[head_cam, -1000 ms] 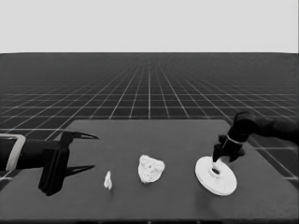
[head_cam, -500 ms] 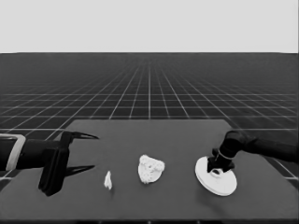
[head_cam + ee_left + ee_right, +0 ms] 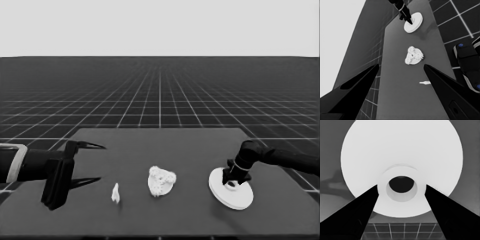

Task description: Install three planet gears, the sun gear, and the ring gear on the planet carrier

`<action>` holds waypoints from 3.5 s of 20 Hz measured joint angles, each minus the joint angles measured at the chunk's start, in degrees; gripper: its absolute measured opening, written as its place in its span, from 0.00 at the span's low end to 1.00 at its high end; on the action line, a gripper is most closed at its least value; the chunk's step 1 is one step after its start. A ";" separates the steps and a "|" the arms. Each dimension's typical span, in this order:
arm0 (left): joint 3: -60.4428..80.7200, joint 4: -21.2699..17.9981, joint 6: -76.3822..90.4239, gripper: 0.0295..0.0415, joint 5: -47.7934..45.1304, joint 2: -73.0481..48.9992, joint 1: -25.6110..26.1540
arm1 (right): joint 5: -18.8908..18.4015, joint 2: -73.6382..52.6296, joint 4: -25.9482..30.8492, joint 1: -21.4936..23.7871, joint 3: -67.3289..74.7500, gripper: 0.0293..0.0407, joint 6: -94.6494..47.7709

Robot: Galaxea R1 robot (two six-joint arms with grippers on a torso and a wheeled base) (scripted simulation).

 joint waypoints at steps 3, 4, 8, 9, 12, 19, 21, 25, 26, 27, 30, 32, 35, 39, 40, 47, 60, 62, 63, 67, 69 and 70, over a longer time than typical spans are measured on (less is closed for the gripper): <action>0.00 0.00 0.00 0.75 0.00 0.00 0.00 | -3.53 -1.86 3.36 4.16 3.74 0.49 0.96; 0.00 0.00 0.00 0.75 0.00 0.00 0.00 | -5.60 -2.73 5.74 7.66 5.28 0.49 1.31; 0.00 0.00 0.00 0.75 0.00 0.00 0.00 | -8.16 -3.23 9.00 12.02 6.13 0.49 1.43; 0.00 0.00 0.00 0.75 0.00 0.00 0.00 | -8.30 -3.23 9.18 12.24 6.14 0.49 1.42; 0.00 0.00 0.00 0.75 0.00 0.00 0.00 | -8.46 -3.24 9.40 12.48 6.13 0.49 1.41; 0.00 0.00 0.00 0.75 0.00 0.00 0.00 | -11.55 47.31 6.42 10.86 -15.53 0.49 30.27; 0.00 0.00 0.00 0.75 0.00 0.00 0.00 | -11.45 48.50 6.43 10.81 -17.53 0.49 29.46; 0.00 0.00 0.00 0.75 0.00 0.00 0.00 | -10.25 49.57 2.14 6.29 -20.70 0.49 27.64; 0.00 0.00 0.00 0.75 0.00 0.00 0.00 | -10.09 49.68 1.70 5.81 -21.08 0.49 27.42; 0.00 0.00 0.00 0.75 0.00 0.00 0.00 | -9.99 49.74 1.44 5.56 -21.30 0.49 27.30; 0.00 0.00 0.00 0.75 0.00 0.00 0.00 | -9.87 49.83 1.14 5.38 -21.51 0.49 27.17; 0.00 0.00 0.00 0.75 0.00 0.00 0.00 | -9.86 49.84 1.10 5.38 -21.53 0.49 27.15; 0.00 0.00 0.00 0.75 0.00 0.00 0.00 | -9.82 49.85 1.12 5.02 -21.53 0.49 28.07; 0.00 0.00 0.00 0.75 0.00 0.00 0.00 | -9.85 49.76 1.11 4.51 -21.62 0.49 29.94; 0.00 0.00 0.00 0.75 0.00 0.00 0.00 | -9.85 49.75 1.11 4.48 -21.62 0.49 30.43; 0.00 0.00 0.00 0.75 0.00 0.00 0.00 | -9.85 49.75 1.10 4.45 -21.63 0.49 33.92; 0.00 0.00 0.00 0.75 0.00 0.00 0.00 | -9.85 49.75 1.11 4.44 -21.63 0.49 40.42; 0.00 0.00 0.00 0.75 0.00 0.00 0.00 | -9.85 49.75 1.10 4.44 -21.63 0.49 41.42; 0.00 0.00 0.00 0.75 0.00 0.00 0.00 | -9.85 49.75 1.10 4.45 -21.63 0.49 41.92; 0.00 0.00 0.00 0.75 0.00 0.00 0.00 | -9.85 49.75 1.11 4.44 -21.63 0.49 43.92; 0.00 0.00 0.00 0.75 0.00 0.00 0.00 | -9.85 49.75 1.11 4.44 -21.63 0.49 44.92; 0.00 0.00 0.00 0.75 0.00 0.00 0.00 | -9.85 49.75 1.10 4.44 -21.63 0.49 45.42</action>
